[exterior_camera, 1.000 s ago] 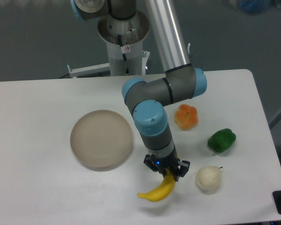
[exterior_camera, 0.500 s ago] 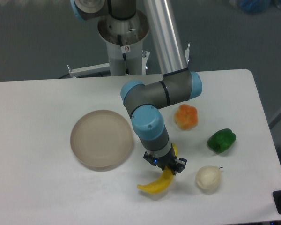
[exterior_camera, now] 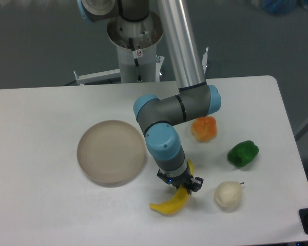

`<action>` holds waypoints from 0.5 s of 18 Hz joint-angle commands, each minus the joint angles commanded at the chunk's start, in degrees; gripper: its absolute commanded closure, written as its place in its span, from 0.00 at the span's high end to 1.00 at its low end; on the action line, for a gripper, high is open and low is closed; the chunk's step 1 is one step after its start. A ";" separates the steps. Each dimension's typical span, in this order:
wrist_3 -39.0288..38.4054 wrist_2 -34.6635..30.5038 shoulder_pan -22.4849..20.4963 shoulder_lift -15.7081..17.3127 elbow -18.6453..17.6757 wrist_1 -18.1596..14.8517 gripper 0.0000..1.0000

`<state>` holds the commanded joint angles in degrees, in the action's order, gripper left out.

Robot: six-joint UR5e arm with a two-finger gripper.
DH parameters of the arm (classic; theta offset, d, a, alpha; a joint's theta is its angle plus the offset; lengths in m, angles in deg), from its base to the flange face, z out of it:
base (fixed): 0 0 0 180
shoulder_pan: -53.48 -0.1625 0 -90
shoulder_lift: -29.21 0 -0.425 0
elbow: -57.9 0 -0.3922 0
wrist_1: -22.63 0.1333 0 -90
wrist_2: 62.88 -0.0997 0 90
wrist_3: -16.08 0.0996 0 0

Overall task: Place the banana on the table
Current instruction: 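Lower the banana onto the table beside the dish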

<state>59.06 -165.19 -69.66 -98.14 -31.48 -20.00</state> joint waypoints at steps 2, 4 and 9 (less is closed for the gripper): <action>-0.44 0.26 0.00 -0.17 0.17 -0.09 0.40; -0.53 0.44 0.00 -0.18 0.18 -0.09 0.40; -0.44 0.44 0.00 -0.26 0.09 -0.09 0.40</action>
<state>58.62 -164.75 -69.66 -98.40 -31.40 -20.09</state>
